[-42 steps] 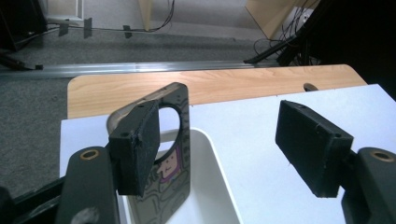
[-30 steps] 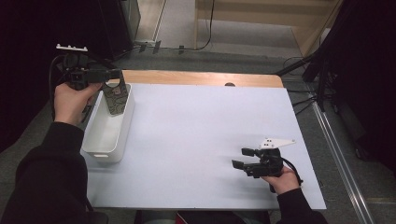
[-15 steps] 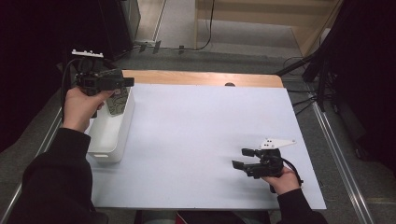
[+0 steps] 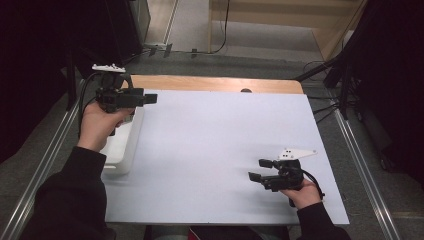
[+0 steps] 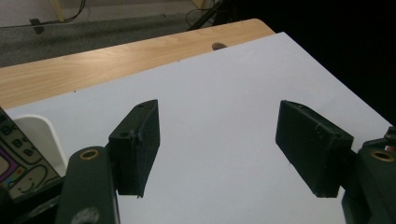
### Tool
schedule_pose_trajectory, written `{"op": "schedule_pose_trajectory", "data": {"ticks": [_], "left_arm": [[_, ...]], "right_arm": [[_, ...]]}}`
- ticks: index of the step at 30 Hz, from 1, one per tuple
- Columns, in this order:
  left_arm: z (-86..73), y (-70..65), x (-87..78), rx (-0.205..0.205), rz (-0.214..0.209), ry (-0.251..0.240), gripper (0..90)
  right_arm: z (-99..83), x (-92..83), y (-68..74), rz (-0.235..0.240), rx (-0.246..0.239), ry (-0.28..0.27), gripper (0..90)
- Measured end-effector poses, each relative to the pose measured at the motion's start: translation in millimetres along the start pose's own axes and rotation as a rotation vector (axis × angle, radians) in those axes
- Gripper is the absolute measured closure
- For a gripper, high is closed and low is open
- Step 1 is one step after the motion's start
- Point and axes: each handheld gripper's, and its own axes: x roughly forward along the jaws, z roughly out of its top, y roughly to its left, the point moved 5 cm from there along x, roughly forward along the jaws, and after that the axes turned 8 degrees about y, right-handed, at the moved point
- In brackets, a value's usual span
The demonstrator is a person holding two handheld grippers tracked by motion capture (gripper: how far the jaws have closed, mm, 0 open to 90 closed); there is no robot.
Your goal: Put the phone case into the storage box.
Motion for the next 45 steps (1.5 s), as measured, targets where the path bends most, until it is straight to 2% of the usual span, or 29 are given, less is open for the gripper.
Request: {"op": "schedule_pose_trajectory", "data": {"ticks": [4, 13, 26, 29, 32, 45], "left_arm": [[-5.6, -6.8, 4.7, 0.017, -0.012, 0.002, 30.5], [-20.6, -20.6, 16.1, 0.028, -0.043, 0.01, 30.5], [-43.9, -40.3, 35.1, 0.052, -0.06, 0.028, 30.5], [-48.2, -45.2, 39.2, 0.052, -0.085, 0.034, 30.4], [-53.6, -50.1, 42.6, 0.061, -0.093, 0.036, 30.5], [-80.6, -62.2, 55.9, 0.08, -0.111, 0.049, 30.4]], "right_arm": [[0.1, 0.0, 0.2, -0.001, 0.001, -0.001, 26.3], [-0.1, 0.2, 0.0, 0.001, 0.0, 0.001, 26.3], [-0.1, 0.8, 0.7, 0.003, 0.0, 0.002, 26.3], [-0.3, 0.8, 1.0, 0.003, 0.002, 0.002, 26.3], [-0.3, 0.7, 0.8, 0.004, 0.002, 0.002, 26.3], [-0.5, 1.1, 1.4, 0.006, 0.002, 0.006, 26.3]]}}
